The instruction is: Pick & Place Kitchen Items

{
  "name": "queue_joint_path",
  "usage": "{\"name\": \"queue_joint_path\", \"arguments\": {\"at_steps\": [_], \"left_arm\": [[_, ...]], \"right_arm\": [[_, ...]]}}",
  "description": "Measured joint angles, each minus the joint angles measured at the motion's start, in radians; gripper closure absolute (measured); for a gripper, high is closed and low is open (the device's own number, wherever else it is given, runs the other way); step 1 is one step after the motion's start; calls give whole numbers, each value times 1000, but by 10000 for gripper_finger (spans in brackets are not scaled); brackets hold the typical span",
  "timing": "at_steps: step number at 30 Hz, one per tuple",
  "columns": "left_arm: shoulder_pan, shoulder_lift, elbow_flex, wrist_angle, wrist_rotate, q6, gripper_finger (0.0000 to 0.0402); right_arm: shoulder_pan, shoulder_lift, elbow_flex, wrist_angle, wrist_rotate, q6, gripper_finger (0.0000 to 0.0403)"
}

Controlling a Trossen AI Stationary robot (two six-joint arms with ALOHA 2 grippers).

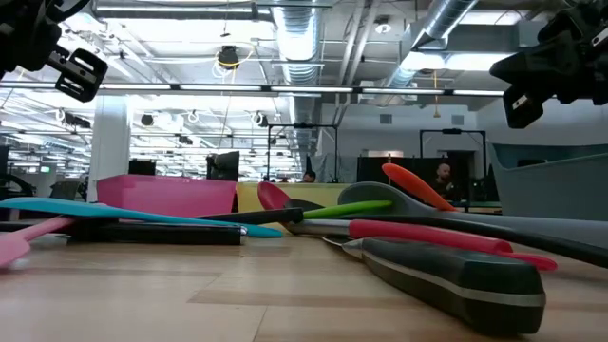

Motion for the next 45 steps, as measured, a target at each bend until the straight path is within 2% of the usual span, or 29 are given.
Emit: {"name": "queue_joint_path", "arguments": {"at_steps": [9,13,17,21,25,31,38,41,45], "left_arm": [[0,0,0,0,0,0,394],[0,0,0,0,0,0,394],[0,0,0,0,0,0,394],[0,0,0,0,0,0,394],[0,0,0,0,0,0,394],[0,0,0,0,0,0,394],[0,0,0,0,0,0,394],[0,0,0,0,0,0,394],[0,0,0,0,0,0,394]], "right_arm": [[0,0,0,0,0,2,403],[1,0,0,9,-3,149,403],[0,0,0,121,-3,249,403],[0,1,39,238,27,188,398],[0,41,159,236,111,74,363],[0,273,362,94,125,-168,275],[0,589,589,-277,117,-230,175],[0,708,672,-381,76,-277,156],[1,855,732,-499,21,-342,156]]}}
